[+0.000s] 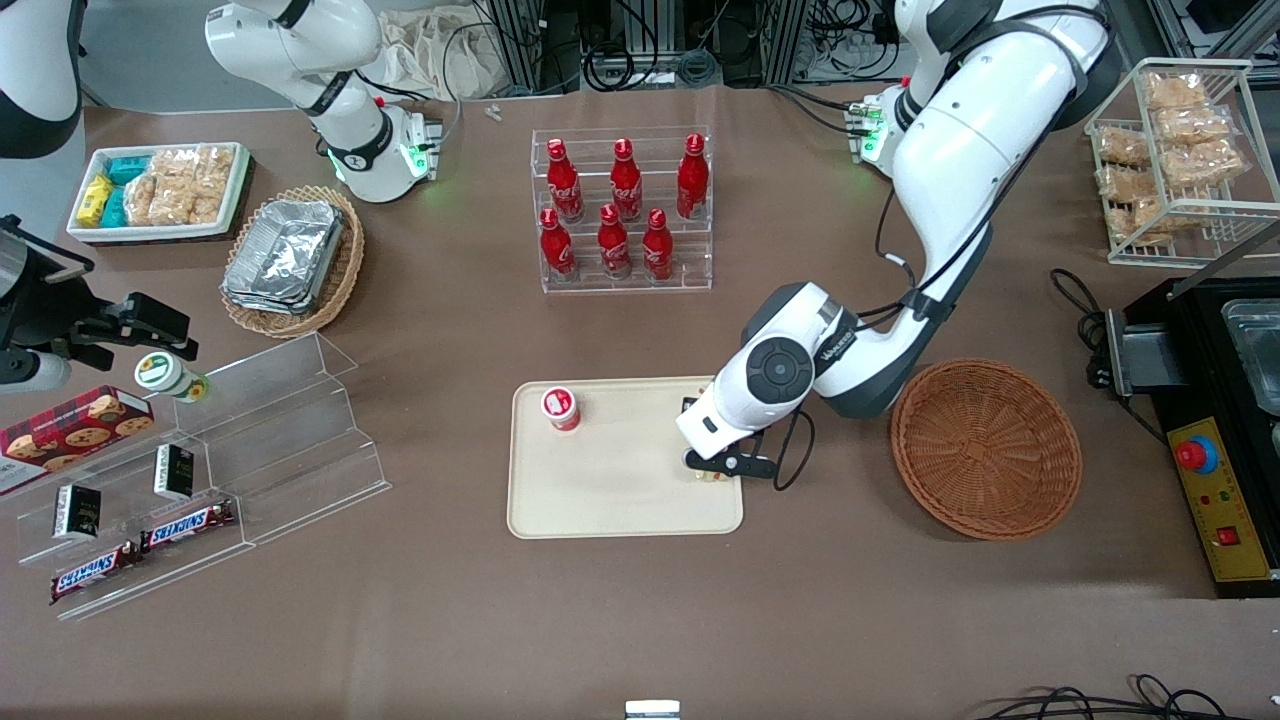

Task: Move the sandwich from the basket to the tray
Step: 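Lower the sandwich onto the cream tray and open the left gripper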

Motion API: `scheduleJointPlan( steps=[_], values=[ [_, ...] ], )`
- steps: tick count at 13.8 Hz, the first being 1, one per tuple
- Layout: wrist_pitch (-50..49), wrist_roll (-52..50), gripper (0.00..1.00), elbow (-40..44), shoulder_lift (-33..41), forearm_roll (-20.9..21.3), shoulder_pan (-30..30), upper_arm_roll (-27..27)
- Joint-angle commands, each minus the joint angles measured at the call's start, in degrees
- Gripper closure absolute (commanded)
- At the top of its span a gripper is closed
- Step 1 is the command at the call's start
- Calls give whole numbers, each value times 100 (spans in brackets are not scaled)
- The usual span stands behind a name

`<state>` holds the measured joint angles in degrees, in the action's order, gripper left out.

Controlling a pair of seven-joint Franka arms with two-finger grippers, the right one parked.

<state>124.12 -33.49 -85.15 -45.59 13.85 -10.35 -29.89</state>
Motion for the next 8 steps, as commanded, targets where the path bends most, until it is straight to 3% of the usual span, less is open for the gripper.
scheduleJointPlan(
  steps=[1, 2, 5, 8],
  values=[
    [51, -220, 40, 174, -91, 206, -107, 45],
    [43, -194, 2, 174, -91, 206, -99, 45],
    [-132, -342, 0, 174, 145, 101, 6, 36],
    [-982, -308, 0, 183, 663, 83, 226, 18]
  ],
)
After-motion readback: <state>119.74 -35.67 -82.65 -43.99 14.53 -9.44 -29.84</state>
